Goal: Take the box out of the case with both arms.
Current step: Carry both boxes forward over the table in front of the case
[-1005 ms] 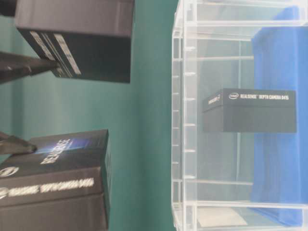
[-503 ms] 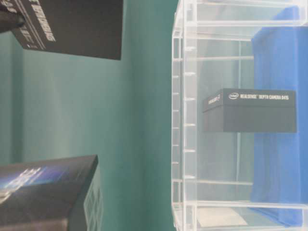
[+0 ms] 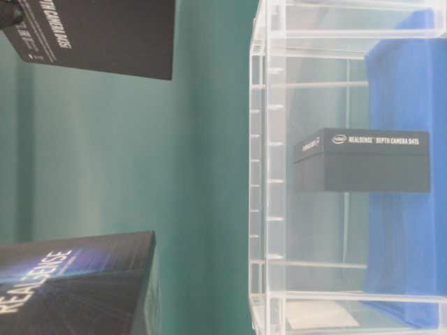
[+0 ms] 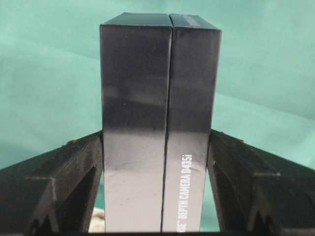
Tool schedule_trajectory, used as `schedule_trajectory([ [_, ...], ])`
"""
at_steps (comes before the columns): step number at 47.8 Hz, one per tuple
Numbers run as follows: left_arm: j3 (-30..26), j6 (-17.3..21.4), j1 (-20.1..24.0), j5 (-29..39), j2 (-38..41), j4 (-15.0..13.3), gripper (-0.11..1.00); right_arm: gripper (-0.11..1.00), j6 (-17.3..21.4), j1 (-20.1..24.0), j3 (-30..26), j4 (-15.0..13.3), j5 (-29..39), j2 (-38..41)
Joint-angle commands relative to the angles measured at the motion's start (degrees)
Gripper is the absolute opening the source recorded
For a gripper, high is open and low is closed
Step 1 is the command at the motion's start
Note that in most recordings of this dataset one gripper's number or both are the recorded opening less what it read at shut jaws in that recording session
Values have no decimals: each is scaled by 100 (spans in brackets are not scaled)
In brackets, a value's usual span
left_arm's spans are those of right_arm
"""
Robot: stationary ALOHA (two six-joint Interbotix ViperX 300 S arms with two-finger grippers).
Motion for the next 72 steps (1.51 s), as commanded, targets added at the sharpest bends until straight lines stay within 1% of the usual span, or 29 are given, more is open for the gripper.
schedule_trajectory([
  [1,-62,44,62,-26,-185,26,62,65,0,-53,-167,-35,9,-88],
  [14,-53,176,185,-18,-193,26,62,65,-35,-132,-167,-35,18,-97],
  [25,-44,176,211,9,-202,26,62,65,-44,-149,-158,-35,35,-88],
  [42,114,141,211,0,-272,26,62,65,-35,-158,-114,-35,35,-97],
  [50,220,141,211,-26,-272,70,62,65,0,-158,79,-35,9,-97],
  [56,510,114,167,-167,-316,141,62,65,70,-158,396,-9,-132,-88],
  [60,809,88,141,-387,-360,149,62,65,211,-158,677,35,-387,-79],
  [66,1424,-79,114,-817,-475,141,62,65,387,-158,1160,123,-923,-88],
  [72,2145,-343,97,-1494,-642,141,62,65,598,-158,1687,246,-1564,-70],
])
